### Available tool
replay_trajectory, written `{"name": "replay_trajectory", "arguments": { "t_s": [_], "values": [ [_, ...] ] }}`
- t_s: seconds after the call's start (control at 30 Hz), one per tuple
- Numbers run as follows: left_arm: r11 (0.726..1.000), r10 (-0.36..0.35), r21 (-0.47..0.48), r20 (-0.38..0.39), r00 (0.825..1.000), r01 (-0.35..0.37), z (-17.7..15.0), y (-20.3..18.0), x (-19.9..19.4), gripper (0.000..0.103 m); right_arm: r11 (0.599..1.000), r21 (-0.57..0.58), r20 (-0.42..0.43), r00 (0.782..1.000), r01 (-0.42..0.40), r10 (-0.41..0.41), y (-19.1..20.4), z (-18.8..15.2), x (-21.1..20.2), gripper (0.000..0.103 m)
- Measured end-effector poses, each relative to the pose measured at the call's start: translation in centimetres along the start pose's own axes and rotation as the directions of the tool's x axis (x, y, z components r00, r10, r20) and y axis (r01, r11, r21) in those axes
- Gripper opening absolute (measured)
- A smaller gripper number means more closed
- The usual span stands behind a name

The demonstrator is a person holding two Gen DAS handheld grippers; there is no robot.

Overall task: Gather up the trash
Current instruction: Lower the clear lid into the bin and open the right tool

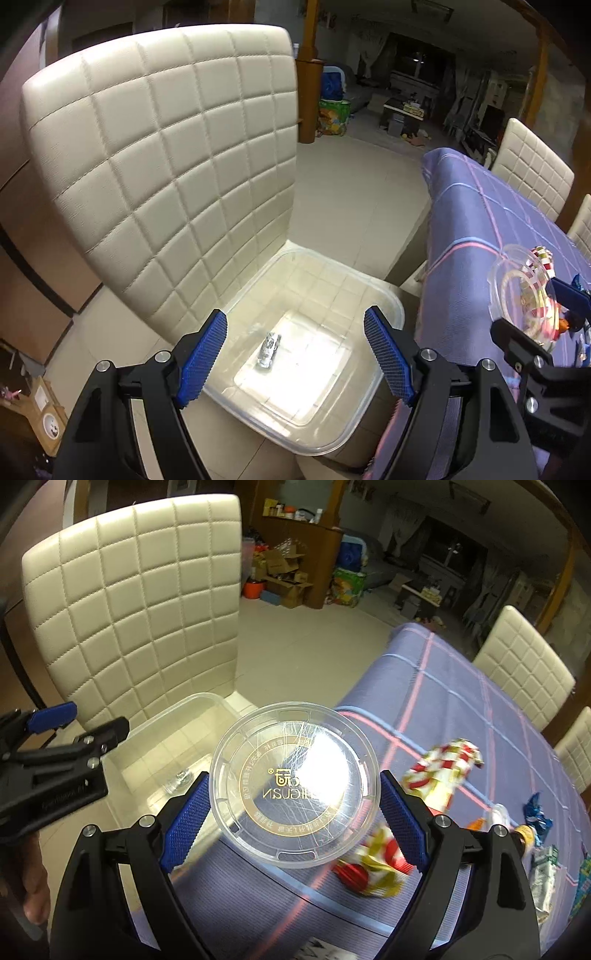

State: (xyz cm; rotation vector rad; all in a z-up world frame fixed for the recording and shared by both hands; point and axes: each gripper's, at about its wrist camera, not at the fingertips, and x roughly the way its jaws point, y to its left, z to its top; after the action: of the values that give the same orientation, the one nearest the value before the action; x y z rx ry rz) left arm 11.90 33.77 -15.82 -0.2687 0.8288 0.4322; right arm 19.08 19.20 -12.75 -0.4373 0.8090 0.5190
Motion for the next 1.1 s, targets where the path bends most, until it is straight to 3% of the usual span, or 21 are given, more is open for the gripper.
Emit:
{"name": "replay_trajectory", "arguments": {
  "t_s": [0.37,0.47,0.73,1.1],
  "values": [
    [0.991,0.111,-0.072,0.018,0.994,-0.109,-0.8,4.8,-1.7,0.075,0.995,-0.077,-0.003,0.998,-0.062,0.061,5.2,2.9,2.6,0.088],
    [0.987,0.129,-0.101,0.018,0.992,-0.126,-0.9,5.8,-2.0,0.075,0.992,-0.113,0.019,0.998,-0.052,0.055,6.6,3.5,2.7,0.093],
    [0.988,0.114,-0.105,0.009,0.993,-0.113,-1.2,5.7,-2.1,0.075,0.992,-0.113,0.027,0.998,-0.05,0.053,6.9,3.5,2.6,0.098],
    [0.993,0.089,-0.084,0.014,0.996,-0.088,-1.6,3.5,-4.0,0.075,0.997,-0.072,0.043,0.999,-0.003,0.006,4.4,2.2,0.6,0.098]
  ]
}}
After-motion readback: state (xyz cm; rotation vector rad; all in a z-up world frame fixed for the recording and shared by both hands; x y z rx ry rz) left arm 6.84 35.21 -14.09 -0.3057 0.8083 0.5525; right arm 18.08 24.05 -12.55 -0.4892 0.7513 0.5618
